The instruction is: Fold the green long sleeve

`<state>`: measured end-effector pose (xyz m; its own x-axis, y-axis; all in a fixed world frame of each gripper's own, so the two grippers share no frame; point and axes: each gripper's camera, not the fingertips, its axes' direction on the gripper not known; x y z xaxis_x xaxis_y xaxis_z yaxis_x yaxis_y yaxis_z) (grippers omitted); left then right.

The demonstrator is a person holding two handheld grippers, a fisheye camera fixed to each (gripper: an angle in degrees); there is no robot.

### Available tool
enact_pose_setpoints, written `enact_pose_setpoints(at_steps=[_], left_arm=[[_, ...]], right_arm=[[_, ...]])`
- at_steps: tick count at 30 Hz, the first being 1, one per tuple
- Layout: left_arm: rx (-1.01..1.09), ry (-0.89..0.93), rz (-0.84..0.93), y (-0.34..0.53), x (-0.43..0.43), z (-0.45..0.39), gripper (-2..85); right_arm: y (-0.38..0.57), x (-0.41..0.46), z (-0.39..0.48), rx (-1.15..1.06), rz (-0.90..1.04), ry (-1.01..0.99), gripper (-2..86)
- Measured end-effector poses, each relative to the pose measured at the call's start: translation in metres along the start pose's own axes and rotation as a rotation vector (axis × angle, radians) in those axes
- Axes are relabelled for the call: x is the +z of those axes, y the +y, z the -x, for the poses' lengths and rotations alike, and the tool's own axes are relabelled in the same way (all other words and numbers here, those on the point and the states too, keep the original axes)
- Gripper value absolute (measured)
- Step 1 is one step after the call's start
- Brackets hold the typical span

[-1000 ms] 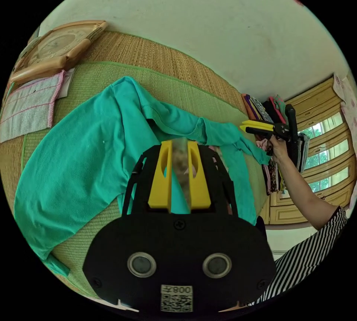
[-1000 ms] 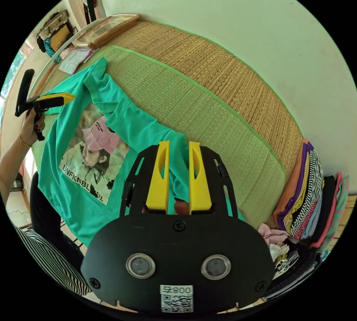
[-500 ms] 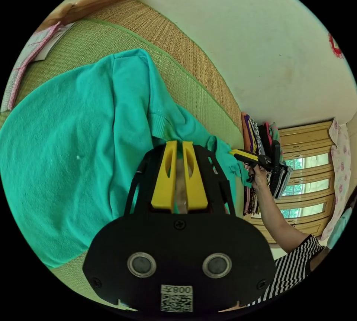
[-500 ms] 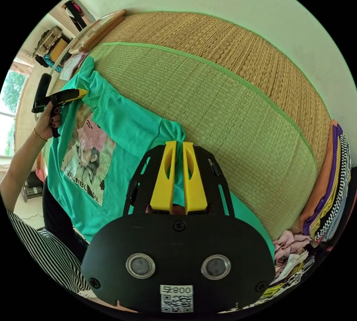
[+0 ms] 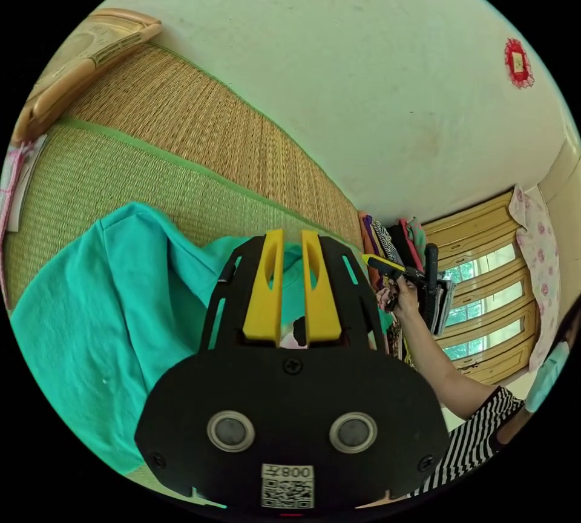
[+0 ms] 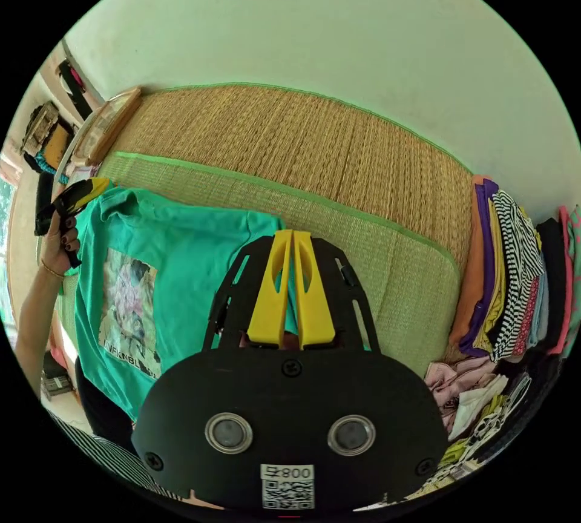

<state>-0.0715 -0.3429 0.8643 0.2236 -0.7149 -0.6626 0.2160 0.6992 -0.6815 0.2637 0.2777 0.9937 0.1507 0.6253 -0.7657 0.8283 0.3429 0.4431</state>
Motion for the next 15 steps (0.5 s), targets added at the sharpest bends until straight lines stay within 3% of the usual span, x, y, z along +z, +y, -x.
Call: enact_pose_setpoints(at_steps=[4, 10, 15], left_arm=[[0.035, 0.038, -0.033, 0.010, -0.012, 0.007, 6.0], [0.105, -0.103, -0.010, 0.046, -0.039, 0.020, 4.5], [0.038, -0.196, 0.075, 0.047, -0.029, 0.042, 2.1]], right_arm=[[0.008, 0.006, -0.021, 0.100, -0.037, -0.038, -0.3], [0.025, 0.012, 0.017, -0.050, -0.098, -0.125, -0.1], [0.016, 0.047, 0.053, -0.146, -0.037, -0.089, 0.1]])
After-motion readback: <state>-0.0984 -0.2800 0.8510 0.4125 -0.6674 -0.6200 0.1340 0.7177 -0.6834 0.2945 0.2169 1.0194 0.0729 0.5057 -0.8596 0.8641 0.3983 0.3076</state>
